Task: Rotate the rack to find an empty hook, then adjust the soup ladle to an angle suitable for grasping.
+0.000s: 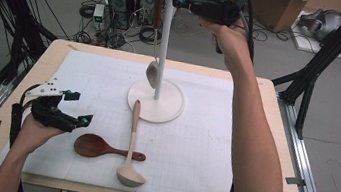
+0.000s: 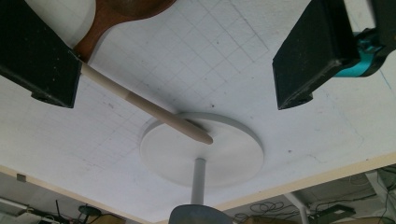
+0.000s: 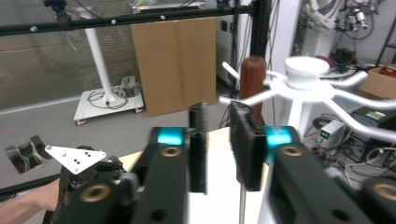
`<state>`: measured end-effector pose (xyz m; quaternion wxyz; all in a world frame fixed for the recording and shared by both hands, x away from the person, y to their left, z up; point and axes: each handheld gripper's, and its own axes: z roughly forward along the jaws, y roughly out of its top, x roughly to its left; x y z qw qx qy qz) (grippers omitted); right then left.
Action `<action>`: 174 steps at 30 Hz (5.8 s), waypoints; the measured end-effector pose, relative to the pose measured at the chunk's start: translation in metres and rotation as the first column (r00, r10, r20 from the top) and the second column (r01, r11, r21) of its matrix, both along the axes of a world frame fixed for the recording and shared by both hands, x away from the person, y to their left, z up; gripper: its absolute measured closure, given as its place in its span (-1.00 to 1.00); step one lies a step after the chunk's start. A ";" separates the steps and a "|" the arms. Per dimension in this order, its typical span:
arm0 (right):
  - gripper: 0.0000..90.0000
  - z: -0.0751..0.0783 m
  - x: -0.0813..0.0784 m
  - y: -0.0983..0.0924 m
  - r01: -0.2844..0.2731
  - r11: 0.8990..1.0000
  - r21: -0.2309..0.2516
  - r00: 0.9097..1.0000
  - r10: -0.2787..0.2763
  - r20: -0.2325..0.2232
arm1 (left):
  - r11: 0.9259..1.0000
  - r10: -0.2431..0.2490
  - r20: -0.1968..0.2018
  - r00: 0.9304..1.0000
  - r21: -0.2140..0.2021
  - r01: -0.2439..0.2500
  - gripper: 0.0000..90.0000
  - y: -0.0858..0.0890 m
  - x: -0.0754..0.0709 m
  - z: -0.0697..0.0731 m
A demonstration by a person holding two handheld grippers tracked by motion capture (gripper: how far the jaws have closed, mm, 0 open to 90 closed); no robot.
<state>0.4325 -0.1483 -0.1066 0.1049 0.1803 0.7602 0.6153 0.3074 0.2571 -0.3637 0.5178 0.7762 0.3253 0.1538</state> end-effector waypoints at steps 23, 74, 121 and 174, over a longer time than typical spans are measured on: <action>-0.33 -0.076 -0.050 -0.024 0.034 0.998 -0.058 0.997 -0.038 -0.065 | 0.999 -0.040 0.003 0.999 0.004 0.040 -0.85 -0.003 -0.002 0.000; 0.12 -0.237 -0.083 0.013 0.018 0.968 -0.251 0.968 -0.079 -0.237 | 0.998 -0.055 0.000 0.998 0.039 0.055 -0.68 -0.010 -0.001 -0.004; 0.86 -0.327 -0.057 0.063 -0.084 0.948 -0.308 0.859 -0.088 -0.505 | 0.997 -0.066 -0.026 0.997 0.043 0.067 -0.58 -0.012 0.002 -0.013; -0.01 -0.328 -0.061 0.088 -0.075 0.956 -0.283 0.800 -0.112 -0.589 | 0.998 -0.055 -0.019 0.998 0.038 0.056 -0.57 -0.008 0.001 -0.011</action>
